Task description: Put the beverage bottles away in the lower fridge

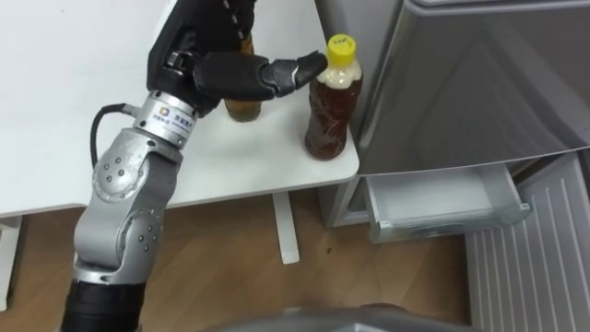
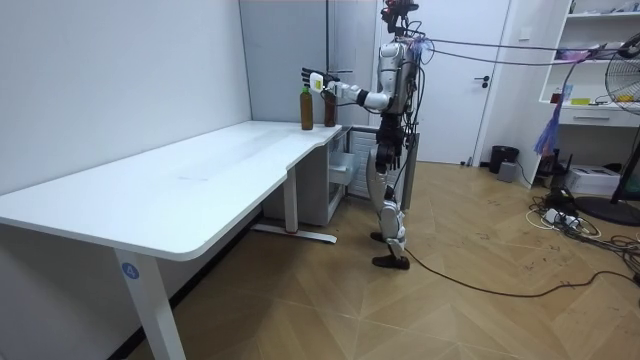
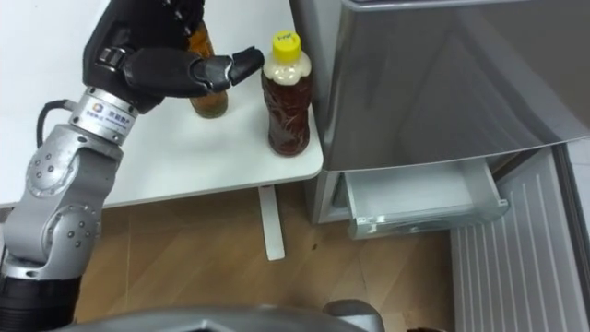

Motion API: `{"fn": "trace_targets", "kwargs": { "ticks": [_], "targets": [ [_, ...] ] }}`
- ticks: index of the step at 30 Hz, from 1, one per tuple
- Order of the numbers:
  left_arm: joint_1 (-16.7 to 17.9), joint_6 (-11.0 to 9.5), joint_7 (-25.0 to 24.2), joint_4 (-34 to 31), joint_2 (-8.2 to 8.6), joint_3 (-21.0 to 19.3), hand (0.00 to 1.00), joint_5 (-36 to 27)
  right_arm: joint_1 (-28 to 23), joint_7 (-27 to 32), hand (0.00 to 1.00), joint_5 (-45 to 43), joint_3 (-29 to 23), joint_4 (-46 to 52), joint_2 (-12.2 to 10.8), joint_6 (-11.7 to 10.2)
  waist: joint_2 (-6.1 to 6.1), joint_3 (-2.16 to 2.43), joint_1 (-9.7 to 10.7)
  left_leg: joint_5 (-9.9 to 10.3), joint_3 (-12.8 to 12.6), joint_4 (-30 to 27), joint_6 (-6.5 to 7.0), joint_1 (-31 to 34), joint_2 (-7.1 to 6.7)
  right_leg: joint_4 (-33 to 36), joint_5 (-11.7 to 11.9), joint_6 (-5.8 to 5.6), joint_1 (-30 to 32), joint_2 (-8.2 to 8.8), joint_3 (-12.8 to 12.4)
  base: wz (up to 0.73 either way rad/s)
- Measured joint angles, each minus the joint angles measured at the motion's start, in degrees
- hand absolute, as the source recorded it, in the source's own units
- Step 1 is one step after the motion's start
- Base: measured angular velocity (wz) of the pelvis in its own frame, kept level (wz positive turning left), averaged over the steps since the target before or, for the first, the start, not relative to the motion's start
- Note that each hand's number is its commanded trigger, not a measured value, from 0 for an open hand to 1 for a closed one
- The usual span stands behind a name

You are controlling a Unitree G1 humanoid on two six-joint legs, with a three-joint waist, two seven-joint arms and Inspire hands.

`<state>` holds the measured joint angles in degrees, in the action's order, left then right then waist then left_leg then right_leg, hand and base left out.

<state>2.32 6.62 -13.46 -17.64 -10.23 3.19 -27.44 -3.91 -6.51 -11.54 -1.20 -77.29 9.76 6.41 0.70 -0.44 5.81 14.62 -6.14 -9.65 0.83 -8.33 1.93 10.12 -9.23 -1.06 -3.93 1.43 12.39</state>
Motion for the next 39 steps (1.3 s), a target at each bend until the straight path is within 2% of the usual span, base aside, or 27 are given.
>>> {"fn": "trace_targets", "kwargs": {
  "ticks": [2,8,11,20,34,35,39],
  "targets": [
    [0.0,0.83,-0.29,1.63,0.0,0.03,0.0,0.02,0.0,-0.04,0.0,0.0,-0.01,0.03,0.0,0.05,0.14,-0.03,0.01,0.0,0.0,-0.01,0.0,0.04,0.01,0.0,0.0,0.0,0.01,0.0,0.06,0.0],
    [0.0,1.63,-0.91,2.26,0.0,0.13,0.0,0.05,0.06,-0.47,0.0,0.07,0.01,0.14,-0.01,0.74,0.39,-0.01,0.0,0.0,0.0,0.0,0.0,-0.01,0.01,0.0,-0.01,0.02,-0.07,0.02,0.16,0.0],
    [0.01,1.81,-1.22,4.58,0.0,0.56,0.0,0.11,0.09,-0.43,0.0,0.08,0.01,0.15,-0.03,0.75,0.52,-0.04,0.02,0.0,-0.01,0.0,0.0,-0.06,0.02,0.04,-0.01,0.02,-0.12,0.02,0.18,0.0],
    [0.03,1.87,-1.22,5.37,-0.01,1.53,0.0,0.13,0.03,-0.32,0.0,-0.01,0.01,0.62,-0.03,1.17,0.29,-0.2,0.01,0.0,-0.08,-0.01,0.0,-0.05,-0.17,0.55,-0.27,0.08,0.19,0.07,0.07,0.0],
    [0.03,1.89,-1.31,6.19,0.0,1.71,0.0,0.15,0.05,-0.42,0.0,-0.03,0.03,0.98,-0.02,1.16,0.27,-0.21,0.08,0.0,-0.09,-0.04,0.0,-0.25,-0.24,0.65,-0.31,0.13,0.09,0.02,-0.16,0.0],
    [0.03,1.89,-1.51,6.42,-0.01,1.96,0.0,0.14,0.05,-0.44,0.0,-0.03,0.02,0.96,-0.02,1.16,0.01,-0.36,0.05,0.0,-0.27,-0.03,0.0,-0.28,-0.24,0.67,-0.31,0.13,0.12,0.01,-0.24,0.0],
    [0.03,1.92,-3.1,7.16,-0.16,3.76,0.0,0.16,0.64,-0.52,0.0,-0.05,0.15,1.07,-0.01,1.2,-0.03,-0.31,0.08,0.0,-1.66,-0.05,0.0,0.09,-0.23,1.08,-0.31,0.13,0.94,0.03,-0.92,-0.08]
  ]
}}
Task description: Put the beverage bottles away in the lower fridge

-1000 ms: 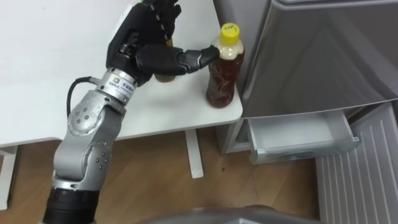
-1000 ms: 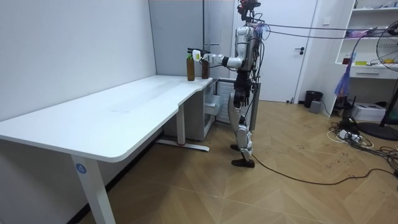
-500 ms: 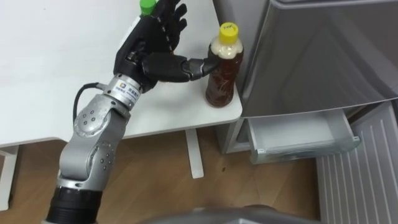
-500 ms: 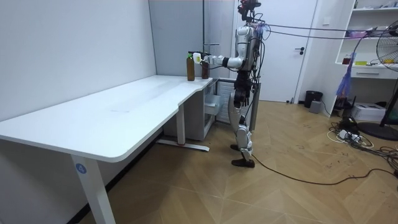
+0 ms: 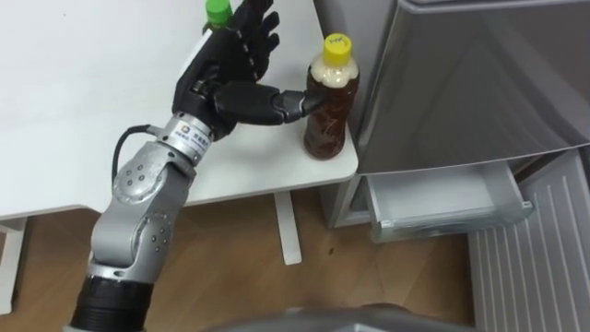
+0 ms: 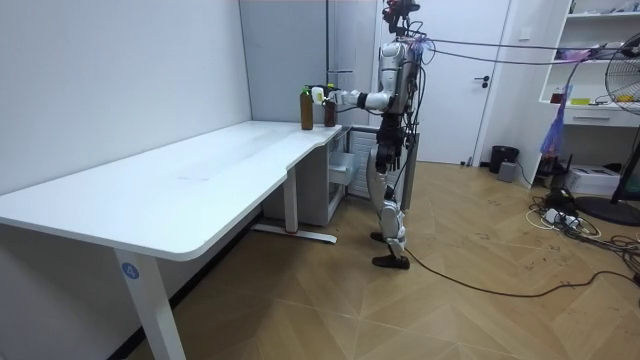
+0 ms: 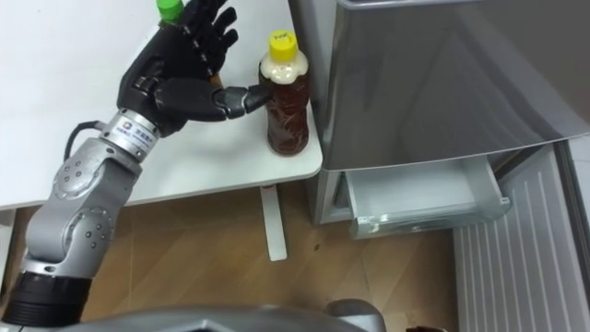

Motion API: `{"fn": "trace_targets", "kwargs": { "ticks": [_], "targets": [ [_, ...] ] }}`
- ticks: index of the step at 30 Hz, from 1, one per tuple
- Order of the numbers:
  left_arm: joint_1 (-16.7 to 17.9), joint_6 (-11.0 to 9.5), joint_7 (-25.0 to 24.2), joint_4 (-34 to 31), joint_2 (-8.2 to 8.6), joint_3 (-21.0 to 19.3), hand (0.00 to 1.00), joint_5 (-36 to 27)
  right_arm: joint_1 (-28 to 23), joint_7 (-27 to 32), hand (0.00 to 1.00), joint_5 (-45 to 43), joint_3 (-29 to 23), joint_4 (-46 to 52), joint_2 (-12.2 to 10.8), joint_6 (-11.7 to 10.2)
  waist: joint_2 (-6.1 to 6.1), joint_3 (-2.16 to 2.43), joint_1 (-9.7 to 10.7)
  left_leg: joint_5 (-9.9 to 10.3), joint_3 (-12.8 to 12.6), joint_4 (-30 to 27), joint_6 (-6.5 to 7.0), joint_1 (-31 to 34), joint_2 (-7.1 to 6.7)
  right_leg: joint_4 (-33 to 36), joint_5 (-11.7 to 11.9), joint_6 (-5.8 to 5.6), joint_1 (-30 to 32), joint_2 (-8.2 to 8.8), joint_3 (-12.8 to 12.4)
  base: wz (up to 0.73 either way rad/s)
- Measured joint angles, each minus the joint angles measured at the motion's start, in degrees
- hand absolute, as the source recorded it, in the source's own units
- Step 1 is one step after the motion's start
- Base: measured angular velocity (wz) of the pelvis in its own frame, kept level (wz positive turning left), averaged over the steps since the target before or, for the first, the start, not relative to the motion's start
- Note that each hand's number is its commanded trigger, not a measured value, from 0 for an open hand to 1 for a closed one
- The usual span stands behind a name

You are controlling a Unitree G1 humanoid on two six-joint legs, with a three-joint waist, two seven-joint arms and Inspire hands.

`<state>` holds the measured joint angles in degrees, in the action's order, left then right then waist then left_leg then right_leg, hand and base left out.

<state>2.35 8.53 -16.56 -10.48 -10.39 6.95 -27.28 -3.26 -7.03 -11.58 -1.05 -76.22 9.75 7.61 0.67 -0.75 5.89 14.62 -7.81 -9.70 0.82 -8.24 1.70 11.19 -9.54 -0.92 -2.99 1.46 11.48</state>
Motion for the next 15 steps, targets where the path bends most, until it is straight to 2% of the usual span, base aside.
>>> {"fn": "trace_targets", "kwargs": {
  "ticks": [5,9,15],
  "targets": [
    [-0.01,0.44,-2.79,-0.02,-0.61,2.58,0.0,-0.01,0.64,-0.01,0.0,0.07,1.85,-0.07,0.01,-0.02,-0.08,0.06,0.29,0.0,0.01,-0.01,0.0,0.08,0.28,-0.06,0.0,-0.01,0.14,0.0,-0.28,-0.02],
    [-0.01,0.46,-3.91,-0.01,-0.76,2.72,0.0,-0.01,0.79,0.0,0.0,0.13,2.12,-0.17,0.0,0.0,-0.1,0.08,0.39,0.0,0.01,0.0,0.0,0.15,0.36,-0.45,0.0,-0.01,0.07,-0.12,-0.29,0.0],
    [-0.01,1.86,-5.53,-0.02,-1.86,3.08,0.0,0.02,0.83,0.05,0.0,0.09,2.12,-0.1,0.0,0.03,-0.02,0.13,0.49,0.0,0.0,0.01,-0.01,0.44,0.59,-0.65,-0.01,0.01,0.12,-0.36,-0.28,0.0]
  ]
}}
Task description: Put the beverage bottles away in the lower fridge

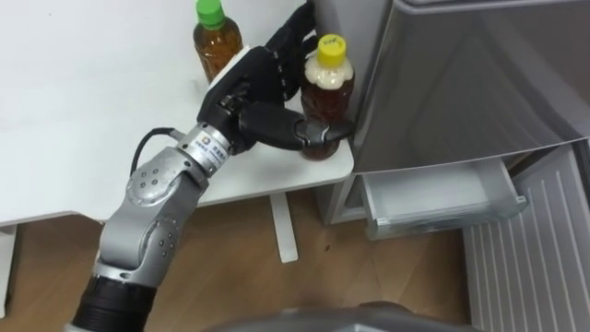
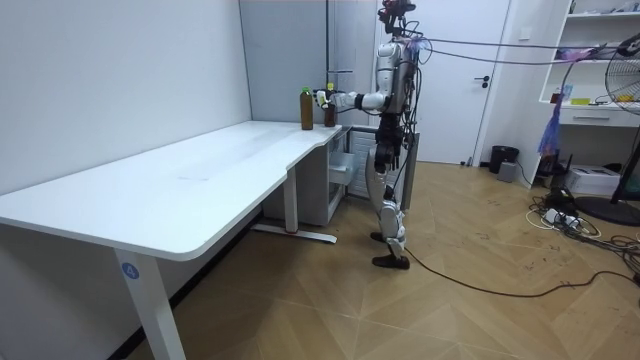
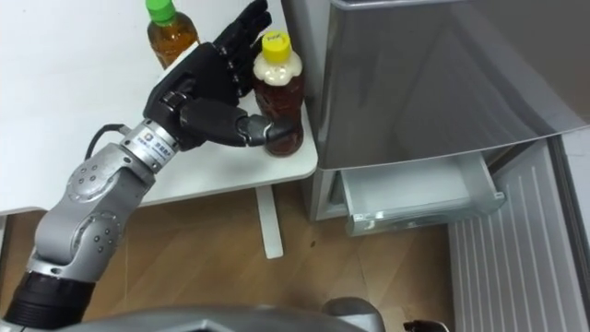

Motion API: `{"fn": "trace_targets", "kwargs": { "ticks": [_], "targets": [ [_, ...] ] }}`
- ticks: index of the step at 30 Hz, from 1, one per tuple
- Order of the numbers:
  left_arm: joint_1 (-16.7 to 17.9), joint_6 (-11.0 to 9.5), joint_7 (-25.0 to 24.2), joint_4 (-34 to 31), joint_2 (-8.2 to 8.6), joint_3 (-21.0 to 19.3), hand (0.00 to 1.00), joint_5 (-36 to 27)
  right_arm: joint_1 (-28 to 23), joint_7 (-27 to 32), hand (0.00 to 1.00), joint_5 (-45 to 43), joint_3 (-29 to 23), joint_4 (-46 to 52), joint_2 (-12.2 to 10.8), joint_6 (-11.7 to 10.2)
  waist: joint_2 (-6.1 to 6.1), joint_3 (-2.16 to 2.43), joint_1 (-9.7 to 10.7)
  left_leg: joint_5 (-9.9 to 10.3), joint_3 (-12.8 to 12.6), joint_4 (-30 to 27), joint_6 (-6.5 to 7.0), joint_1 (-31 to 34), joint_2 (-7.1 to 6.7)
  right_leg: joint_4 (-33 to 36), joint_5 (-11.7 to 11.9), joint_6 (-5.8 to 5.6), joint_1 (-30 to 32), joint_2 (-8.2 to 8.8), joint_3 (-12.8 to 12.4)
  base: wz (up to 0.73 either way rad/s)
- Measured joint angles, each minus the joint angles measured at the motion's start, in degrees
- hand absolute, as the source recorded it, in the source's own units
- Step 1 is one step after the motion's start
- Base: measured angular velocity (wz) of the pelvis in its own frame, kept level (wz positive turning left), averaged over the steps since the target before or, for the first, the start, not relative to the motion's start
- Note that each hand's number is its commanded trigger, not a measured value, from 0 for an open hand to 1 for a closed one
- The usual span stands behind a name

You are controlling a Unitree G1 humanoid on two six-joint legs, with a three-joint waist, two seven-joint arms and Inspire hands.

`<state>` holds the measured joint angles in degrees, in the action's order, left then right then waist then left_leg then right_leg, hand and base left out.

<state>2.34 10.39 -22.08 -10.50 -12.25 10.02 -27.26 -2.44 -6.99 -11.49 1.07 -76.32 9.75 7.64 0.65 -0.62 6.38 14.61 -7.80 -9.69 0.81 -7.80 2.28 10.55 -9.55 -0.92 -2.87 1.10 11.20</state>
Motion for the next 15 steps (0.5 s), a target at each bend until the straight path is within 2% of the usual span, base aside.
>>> {"fn": "trace_targets", "kwargs": {
  "ticks": [2,8,15],
  "targets": [
    [0.0,0.66,-0.05,0.0,-0.16,0.58,0.0,-0.01,0.24,0.07,0.0,-0.08,0.01,-0.01,0.0,0.01,0.05,0.03,0.15,0.0,-0.02,-0.01,0.0,0.04,0.01,-0.03,0.0,0.0,0.0,-0.01,0.03,0.0],
    [0.0,0.71,-0.02,0.0,-0.98,0.82,0.0,0.0,0.66,0.15,0.0,0.02,0.05,-0.1,0.07,0.02,0.19,0.1,1.34,0.0,-0.02,-0.01,0.0,0.07,0.02,-0.02,0.01,0.01,-0.01,0.0,0.05,0.0],
    [-0.01,0.71,0.01,0.0,-1.1,0.83,0.0,0.13,0.71,0.6,0.0,0.2,0.05,-0.1,0.19,0.03,0.73,0.05,1.38,0.0,-0.02,-0.01,0.0,0.05,0.03,0.09,0.05,0.08,-0.01,-0.02,0.01,0.0]
  ]
}}
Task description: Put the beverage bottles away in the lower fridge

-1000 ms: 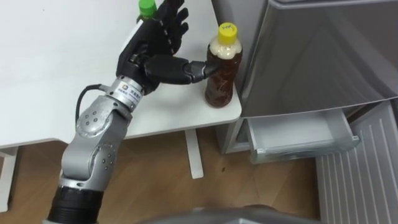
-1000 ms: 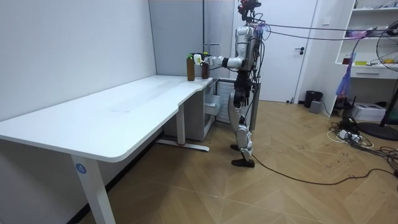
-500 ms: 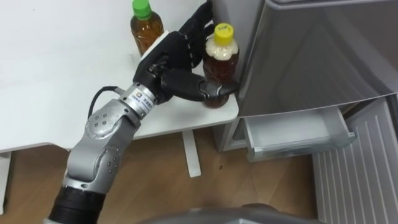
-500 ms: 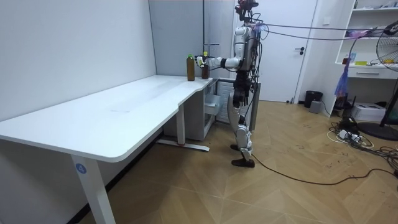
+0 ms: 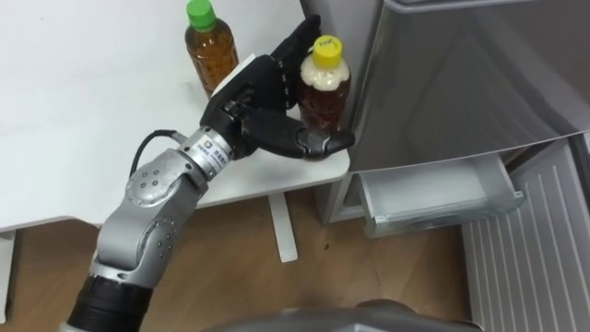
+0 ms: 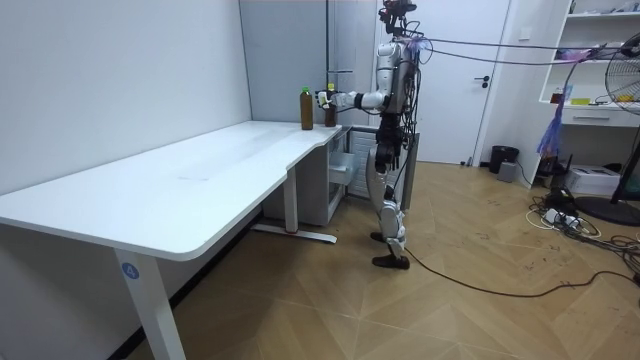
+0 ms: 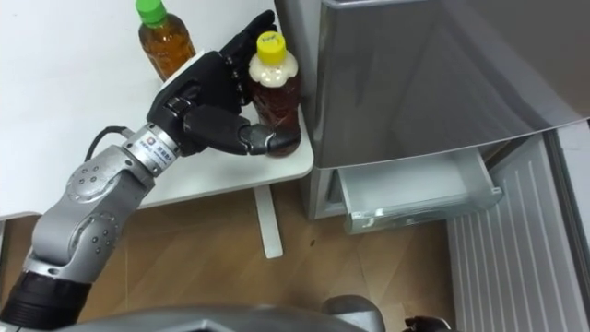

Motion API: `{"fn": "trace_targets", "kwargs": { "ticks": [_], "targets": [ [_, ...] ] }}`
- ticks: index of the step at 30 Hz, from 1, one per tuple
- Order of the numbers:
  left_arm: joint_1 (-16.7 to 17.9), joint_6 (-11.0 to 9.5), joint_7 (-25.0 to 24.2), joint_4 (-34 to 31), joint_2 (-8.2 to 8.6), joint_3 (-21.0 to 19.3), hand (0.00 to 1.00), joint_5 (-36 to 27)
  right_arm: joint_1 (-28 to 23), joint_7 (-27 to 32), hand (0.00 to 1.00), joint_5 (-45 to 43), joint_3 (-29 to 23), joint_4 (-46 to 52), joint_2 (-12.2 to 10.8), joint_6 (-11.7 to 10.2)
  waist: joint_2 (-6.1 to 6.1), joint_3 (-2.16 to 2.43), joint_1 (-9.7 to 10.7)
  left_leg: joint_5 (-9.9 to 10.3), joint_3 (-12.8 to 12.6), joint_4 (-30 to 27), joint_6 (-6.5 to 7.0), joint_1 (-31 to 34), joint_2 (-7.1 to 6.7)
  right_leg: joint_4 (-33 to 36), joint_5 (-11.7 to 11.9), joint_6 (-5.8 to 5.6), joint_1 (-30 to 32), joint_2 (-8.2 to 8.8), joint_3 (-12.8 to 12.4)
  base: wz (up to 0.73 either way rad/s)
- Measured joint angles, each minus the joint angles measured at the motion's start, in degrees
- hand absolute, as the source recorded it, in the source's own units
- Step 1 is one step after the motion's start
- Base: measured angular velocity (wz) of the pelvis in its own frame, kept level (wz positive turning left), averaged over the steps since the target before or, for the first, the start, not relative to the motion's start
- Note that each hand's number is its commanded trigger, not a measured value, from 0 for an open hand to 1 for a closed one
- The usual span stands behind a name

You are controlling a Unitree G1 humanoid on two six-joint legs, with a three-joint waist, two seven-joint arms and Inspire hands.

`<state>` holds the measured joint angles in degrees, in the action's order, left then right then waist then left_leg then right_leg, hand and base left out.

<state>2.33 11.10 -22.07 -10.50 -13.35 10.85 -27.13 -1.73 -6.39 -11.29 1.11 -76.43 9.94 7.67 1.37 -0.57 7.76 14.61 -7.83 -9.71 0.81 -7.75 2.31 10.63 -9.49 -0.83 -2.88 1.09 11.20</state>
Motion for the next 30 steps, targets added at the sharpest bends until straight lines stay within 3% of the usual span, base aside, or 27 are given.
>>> {"fn": "trace_targets", "kwargs": {
  "ticks": [6,7,10,11,22,30],
  "targets": [
    [0.0,0.0,-0.02,0.0,0.06,0.01,0.0,0.41,0.0,0.11,0.0,0.13,0.1,0.0,0.0,0.01,-0.05,-0.05,-0.01,0.0,0.0,0.0,0.0,0.01,-0.02,-0.02,-0.01,0.01,0.0,0.02,-0.07,0.0],
    [0.0,0.0,-0.01,0.0,0.15,0.03,0.12,0.46,0.02,0.14,0.0,0.12,0.33,0.0,-0.01,0.01,-0.08,-0.09,-0.06,0.0,0.0,0.01,0.0,0.02,-0.04,-0.05,-0.01,0.0,0.01,0.01,-0.09,0.0],
    [-0.01,0.0,0.04,-0.01,0.53,0.07,0.7,0.9,0.12,0.19,0.0,0.09,0.83,0.01,0.01,-0.02,-0.16,-0.27,-0.07,0.0,0.0,0.01,0.0,0.12,-0.05,-0.11,-0.01,0.0,0.07,0.02,-0.06,0.0],
    [-0.01,0.0,0.08,-0.01,0.72,0.1,0.99,1.81,0.12,0.27,0.0,-0.05,1.17,0.05,0.0,-0.02,-0.15,-0.29,-0.06,0.0,-0.02,0.01,0.0,0.24,-0.05,-0.13,-0.01,0.0,0.17,0.02,-0.02,0.0],
    [-0.16,0.11,1.67,0.0,1.68,0.77,1.0,5.81,-0.08,0.85,0.0,-0.01,2.03,1.04,-0.11,0.68,0.09,-0.15,0.09,0.0,-0.08,0.01,0.0,0.88,0.0,-0.03,-0.01,0.01,0.94,0.02,-0.04,-0.02],
    [-0.15,2.53,1.94,0.01,1.87,2.07,1.0,8.15,-0.1,1.97,0.0,0.01,2.09,1.1,-0.24,0.68,0.01,-0.23,0.11,0.0,-0.09,0.01,0.0,0.92,-0.01,-0.07,0.0,0.01,0.94,0.02,-0.02,0.0]
  ]
}}
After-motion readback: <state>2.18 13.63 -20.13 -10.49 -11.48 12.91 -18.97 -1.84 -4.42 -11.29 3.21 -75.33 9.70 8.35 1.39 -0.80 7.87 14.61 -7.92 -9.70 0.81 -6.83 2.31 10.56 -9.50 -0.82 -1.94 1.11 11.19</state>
